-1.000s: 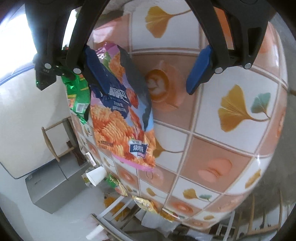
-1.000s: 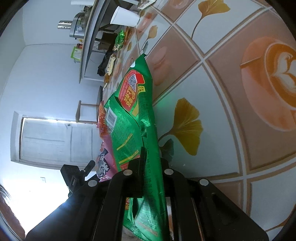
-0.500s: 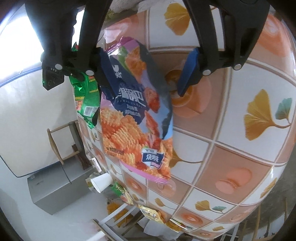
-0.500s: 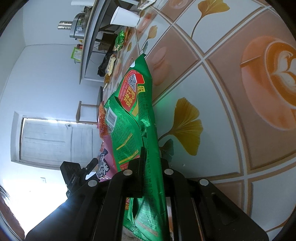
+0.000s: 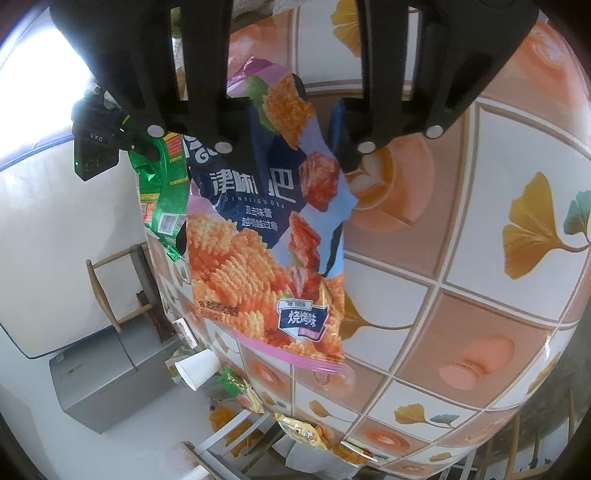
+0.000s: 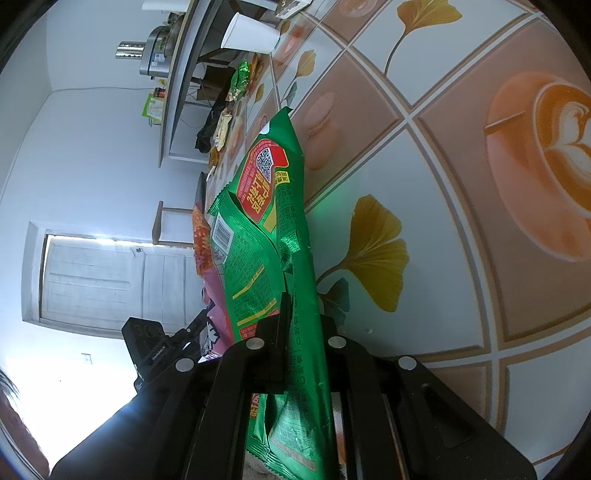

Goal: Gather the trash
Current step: 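Lift the green bag and chip bag up from the table, then carry the green bag with the right gripper while the left carries the chip bag toward the wastebasket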

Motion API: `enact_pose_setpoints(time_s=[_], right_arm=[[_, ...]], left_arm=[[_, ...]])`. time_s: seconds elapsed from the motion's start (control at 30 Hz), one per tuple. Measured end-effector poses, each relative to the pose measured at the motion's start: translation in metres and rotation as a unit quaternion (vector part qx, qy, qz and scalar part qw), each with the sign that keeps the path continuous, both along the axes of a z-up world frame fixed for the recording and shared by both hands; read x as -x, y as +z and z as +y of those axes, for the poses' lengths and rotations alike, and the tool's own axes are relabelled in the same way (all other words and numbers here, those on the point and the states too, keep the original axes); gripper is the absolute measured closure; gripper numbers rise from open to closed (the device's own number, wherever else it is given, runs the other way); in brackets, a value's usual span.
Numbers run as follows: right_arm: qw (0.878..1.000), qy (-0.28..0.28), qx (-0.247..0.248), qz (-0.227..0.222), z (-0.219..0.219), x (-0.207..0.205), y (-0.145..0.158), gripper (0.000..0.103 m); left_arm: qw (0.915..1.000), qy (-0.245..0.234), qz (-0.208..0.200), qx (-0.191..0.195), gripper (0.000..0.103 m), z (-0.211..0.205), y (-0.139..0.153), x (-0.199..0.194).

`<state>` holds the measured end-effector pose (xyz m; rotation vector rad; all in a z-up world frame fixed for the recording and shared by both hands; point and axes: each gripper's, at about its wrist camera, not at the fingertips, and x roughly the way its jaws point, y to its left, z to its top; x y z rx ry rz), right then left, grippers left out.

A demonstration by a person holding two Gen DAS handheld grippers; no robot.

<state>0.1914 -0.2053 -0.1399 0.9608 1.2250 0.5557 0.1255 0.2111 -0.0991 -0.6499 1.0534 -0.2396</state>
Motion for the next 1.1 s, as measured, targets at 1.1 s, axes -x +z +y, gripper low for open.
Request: enact_pose_setpoints(time_s=[1.1], right_arm=[[0.998,-0.045,-0.027,-0.017,-0.027,0.007,0.009,0.098]], left_arm=[[0.9972,-0.014,-0.050,0.054,0.103,-0.002,0.013,-0.001]])
